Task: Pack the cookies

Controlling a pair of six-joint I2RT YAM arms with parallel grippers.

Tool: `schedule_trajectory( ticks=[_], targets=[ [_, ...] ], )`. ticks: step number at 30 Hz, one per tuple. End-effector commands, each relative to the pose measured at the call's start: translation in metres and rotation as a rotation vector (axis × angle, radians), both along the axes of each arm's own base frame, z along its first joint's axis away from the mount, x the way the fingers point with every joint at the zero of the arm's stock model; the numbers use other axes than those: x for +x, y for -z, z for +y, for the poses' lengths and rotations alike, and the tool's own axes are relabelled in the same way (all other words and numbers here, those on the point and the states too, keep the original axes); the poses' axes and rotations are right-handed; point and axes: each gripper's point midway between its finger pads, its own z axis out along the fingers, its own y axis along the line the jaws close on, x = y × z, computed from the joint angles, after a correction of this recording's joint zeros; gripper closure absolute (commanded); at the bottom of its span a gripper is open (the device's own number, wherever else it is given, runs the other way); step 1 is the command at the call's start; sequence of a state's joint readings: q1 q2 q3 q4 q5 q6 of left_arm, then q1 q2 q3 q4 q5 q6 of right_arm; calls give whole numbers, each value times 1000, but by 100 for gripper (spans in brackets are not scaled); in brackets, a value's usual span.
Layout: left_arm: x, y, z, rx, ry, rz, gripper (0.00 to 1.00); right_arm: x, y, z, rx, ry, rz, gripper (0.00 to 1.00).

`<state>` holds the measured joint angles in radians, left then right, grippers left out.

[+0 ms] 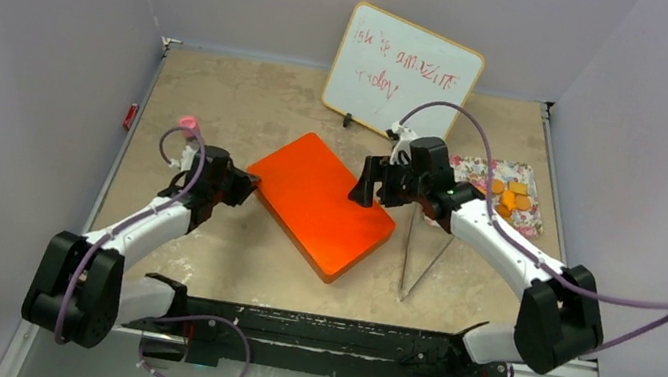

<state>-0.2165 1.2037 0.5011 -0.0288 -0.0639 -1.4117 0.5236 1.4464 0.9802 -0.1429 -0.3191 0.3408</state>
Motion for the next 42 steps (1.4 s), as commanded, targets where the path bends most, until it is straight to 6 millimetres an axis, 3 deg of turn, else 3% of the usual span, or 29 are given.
schedule_trajectory(
  ticks=[1,4,8,17,29,42],
  targets=[
    [-61,38,18,111,-6,254,78,6,-30,-8,18,71,-91,17],
    [-52,16,28,158,-22,182,64,1,-38,-11,29,74,-105,17],
    [-44,2,36,188,-9,123,52,-7,-42,-15,41,74,-112,17],
    [-27,-10,43,135,55,-3,46,-34,-25,-25,55,85,-47,16],
    [-19,0,31,84,127,-11,52,-55,0,-31,54,101,37,17],
    [-78,62,52,139,42,276,86,-57,4,-35,46,123,50,18]
  ],
)
